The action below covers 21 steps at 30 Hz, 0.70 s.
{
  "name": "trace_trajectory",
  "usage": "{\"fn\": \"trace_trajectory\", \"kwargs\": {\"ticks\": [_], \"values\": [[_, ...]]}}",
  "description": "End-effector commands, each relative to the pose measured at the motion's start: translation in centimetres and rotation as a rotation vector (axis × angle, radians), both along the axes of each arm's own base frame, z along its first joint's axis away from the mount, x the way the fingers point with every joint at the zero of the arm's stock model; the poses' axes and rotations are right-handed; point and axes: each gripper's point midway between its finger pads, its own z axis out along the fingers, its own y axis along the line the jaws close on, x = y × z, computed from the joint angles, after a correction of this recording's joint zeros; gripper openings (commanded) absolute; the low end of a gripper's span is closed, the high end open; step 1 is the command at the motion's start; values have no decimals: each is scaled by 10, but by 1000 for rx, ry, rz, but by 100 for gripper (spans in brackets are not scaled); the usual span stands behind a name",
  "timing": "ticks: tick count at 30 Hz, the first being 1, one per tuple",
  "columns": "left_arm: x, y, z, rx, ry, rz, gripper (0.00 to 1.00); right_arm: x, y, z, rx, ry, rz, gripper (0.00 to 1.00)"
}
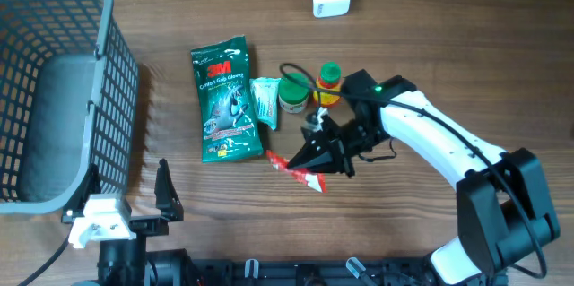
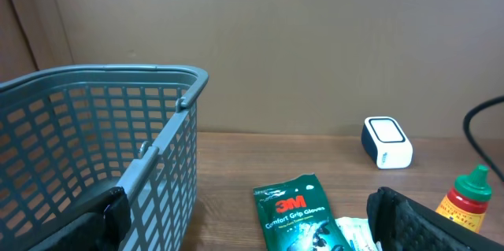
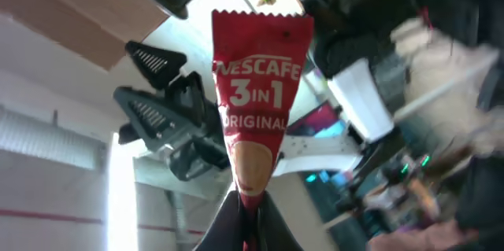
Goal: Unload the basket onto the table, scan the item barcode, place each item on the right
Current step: 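Carry the Nescafé stick up to the white scanner box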
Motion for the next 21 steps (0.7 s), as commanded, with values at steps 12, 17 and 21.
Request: {"fn": "trace_trajectory", "kwargs": {"ticks": [12, 17, 21], "values": [[-1, 2, 1, -12, -10, 12, 100, 58, -164, -47, -494, -691, -196, 4], [-1, 2, 1, -12, -10, 12, 100, 158, -203, -60, -763, -961, -411, 5], [-1, 2, 1, -12, -10, 12, 100, 211, -190, -51, -780, -1223, -446, 4]]}}
